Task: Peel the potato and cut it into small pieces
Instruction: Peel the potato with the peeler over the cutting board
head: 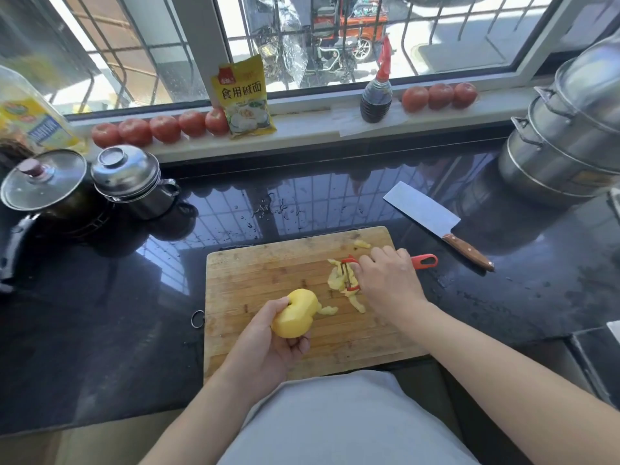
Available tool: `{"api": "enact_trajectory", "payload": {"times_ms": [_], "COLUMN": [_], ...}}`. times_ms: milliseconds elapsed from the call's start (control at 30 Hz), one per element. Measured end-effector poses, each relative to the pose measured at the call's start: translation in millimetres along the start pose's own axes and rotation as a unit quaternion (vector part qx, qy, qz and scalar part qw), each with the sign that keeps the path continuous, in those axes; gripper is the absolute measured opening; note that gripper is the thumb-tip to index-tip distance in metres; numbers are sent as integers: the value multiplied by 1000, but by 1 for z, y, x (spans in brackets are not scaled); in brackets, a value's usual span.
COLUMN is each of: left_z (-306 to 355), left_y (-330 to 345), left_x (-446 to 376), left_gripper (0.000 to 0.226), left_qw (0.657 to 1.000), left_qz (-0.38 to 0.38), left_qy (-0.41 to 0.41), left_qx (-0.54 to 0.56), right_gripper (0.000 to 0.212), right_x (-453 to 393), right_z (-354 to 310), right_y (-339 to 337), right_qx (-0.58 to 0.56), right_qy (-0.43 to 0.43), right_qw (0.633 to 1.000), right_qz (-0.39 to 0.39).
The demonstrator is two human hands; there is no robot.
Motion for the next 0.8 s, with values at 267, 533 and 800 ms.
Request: {"api": "enact_trajectory", "payload": {"times_ms": [267, 533, 800], "left_z": [-4, -4, -5], "left_y": [-9, -12, -13], "left_x": [-6, -10, -10], "left_gripper": [35, 24, 25], "left_qw": [992, 984, 988], "left_qz": [-6, -10, -6], "left_qy": [-85, -113, -112], "left_qx": [95, 138, 109], "right_gripper": [40, 21, 44], "right_x": [6, 8, 14], "right_z": [-9, 3, -15], "right_y": [-10, 7, -16], "right_qx": [47, 79, -38], "right_qy": [1, 38, 21], "right_qw": [997, 981, 999], "right_qz": [-68, -172, -23]}}
Point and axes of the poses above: each hand's wrist, its own x-axis away from the middle knuckle, its own y-axis out of the palm, z = x × y, the point moved 4 cm from there along -x, towards the middle knuckle
